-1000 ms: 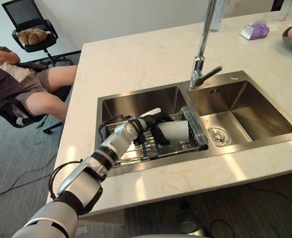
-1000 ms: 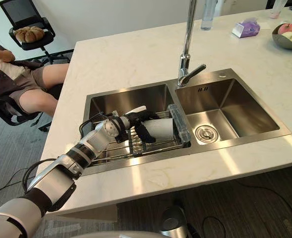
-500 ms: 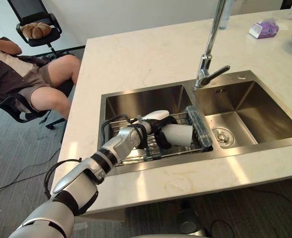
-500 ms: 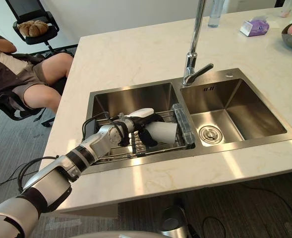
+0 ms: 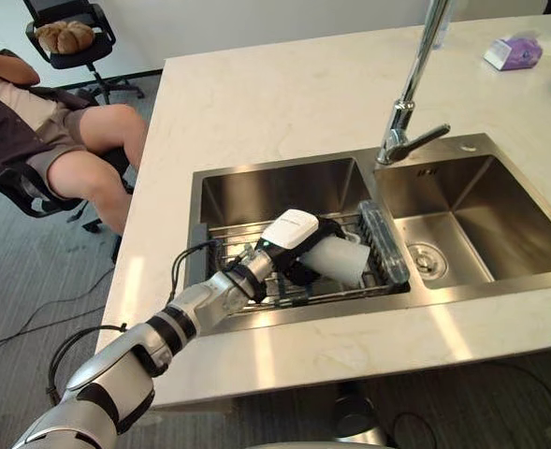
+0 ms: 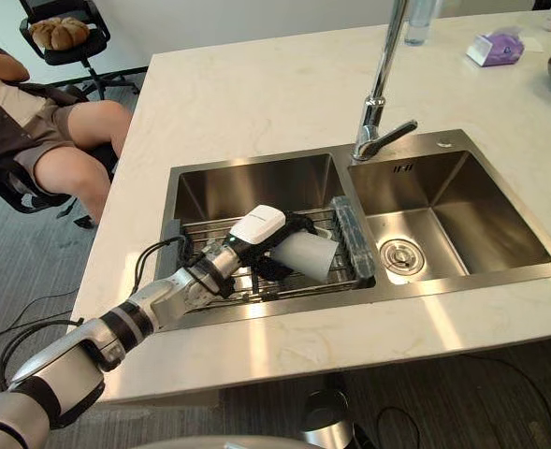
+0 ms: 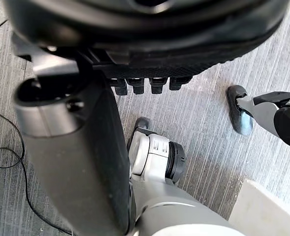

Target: Walk over to the sink, pick up the cup, carry it to the dishwasher, place the cup inside the dishwasher, then close the dishwasher door

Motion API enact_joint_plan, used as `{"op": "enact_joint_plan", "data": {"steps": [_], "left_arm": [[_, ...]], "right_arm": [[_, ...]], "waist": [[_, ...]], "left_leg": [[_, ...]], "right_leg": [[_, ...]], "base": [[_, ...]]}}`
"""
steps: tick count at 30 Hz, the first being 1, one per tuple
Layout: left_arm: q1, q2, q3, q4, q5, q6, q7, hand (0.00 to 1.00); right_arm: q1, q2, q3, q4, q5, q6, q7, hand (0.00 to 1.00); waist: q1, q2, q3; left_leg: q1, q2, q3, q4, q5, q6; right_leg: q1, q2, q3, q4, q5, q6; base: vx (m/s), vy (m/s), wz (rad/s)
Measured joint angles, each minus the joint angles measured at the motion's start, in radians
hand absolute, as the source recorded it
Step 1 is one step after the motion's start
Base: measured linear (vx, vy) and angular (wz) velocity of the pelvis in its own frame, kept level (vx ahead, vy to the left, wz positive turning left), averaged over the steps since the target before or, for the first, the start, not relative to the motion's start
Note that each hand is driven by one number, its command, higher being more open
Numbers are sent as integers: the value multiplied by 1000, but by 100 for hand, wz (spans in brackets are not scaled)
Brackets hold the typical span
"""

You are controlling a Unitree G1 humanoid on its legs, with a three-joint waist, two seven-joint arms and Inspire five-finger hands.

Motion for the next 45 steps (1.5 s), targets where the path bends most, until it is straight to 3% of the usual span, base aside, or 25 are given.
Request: {"op": "enact_joint_plan", "data": {"steps": [7, 12, 20, 25, 30, 34, 39, 41, 42, 43, 44, 45], "left_arm": [[198, 18, 274, -273, -222, -35, 95, 0], [294, -26, 382, -356, -255, -33, 98, 0], [410, -69, 587, -396, -378, -32, 91, 0], [507, -117, 808, -514, -443, -21, 127, 0], [586, -193, 1018, -581, -544, -36, 187, 0], [676, -227, 1123, -591, -550, -52, 213, 0], [696, -233, 1178, -626, -559, -50, 196, 0], [713, -233, 1194, -666, -570, -50, 174, 0], [712, -234, 1199, -681, -571, -50, 158, 0], [712, -236, 1202, -691, -572, -50, 152, 0], [709, -240, 1207, -710, -579, -52, 137, 0], [707, -242, 1218, -709, -592, -59, 133, 0]], "right_arm": [[-39, -15, -26, 45, -9, 13, 4, 100], [-86, -15, -53, 41, -30, 14, 9, 100], [-120, -17, -61, 22, -122, 21, 9, 100], [-117, -18, -97, 48, -180, 31, 9, 100], [-117, -19, -119, 83, -235, 32, 10, 100], [-93, 20, -142, 95, -260, -8, 18, 100], [-71, 42, -181, 76, -263, -27, 10, 100], [-61, 49, -204, 74, -263, -26, 11, 100], [-42, 51, -223, 61, -261, -25, 13, 100], [-29, 49, -233, 55, -260, -24, 13, 100], [-10, 36, -248, 40, -253, -25, 14, 100], [15, 31, -252, 37, -237, -12, 13, 100]], "waist": [[87, -14, 11], [137, -15, 11], [186, -16, 5], [238, -33, -13], [293, -33, -41], [320, -29, -66], [321, -17, -71], [320, -13, -75], [320, -6, -75], [317, 1, -75], [301, 39, -82], [286, 25, -85]], "left_leg": [[-22, 6, -97, 28, 1, 2], [-39, 14, -153, 49, 5, 3], [-77, 20, -217, 49, 26, 4], [-126, 22, -266, 98, 26, 6], [-190, 22, -336, 230, 30, 11], [-233, 21, -351, 298, 73, 56], [-234, 10, -344, 199, 178, 60], [-234, -9, -301, 131, 239, 87], [-231, -18, -227, 85, 258, 136], [-228, -19, -164, 66, 240, 179], [-218, -8, 8, 32, 166, 287], [-204, -1, 158, 15, 143, 286]], "right_leg": [[62, -17, -92, -12, -9, -14], [95, -20, -141, -14, -23, -32], [110, -16, -203, -30, -25, -35], [109, -17, -221, -19, -61, -12], [144, -14, -244, -9, -96, -20], [185, -12, -301, -9, -122, -39], [196, -15, -369, -7, -138, -48], [203, -29, -410, -7, -139, -48], [221, -43, -468, -11, -135, -47], [232, -45, -507, -8, -131, -46], [263, -36, -593, 8, -125, -37], [289, -58, -664, 4, -115, -20]], "base": [[-11, -17, 37], [-51, -30, 33], [-26, -27, 23], [19, -28, 24], [29, -73, 30], [13, -117, 36], [-75, -73, 54], [-138, -8, 100], [-127, 53, 117], [-149, 116, 175], [-120, 136, 192], [-110, 167, 218]]}}
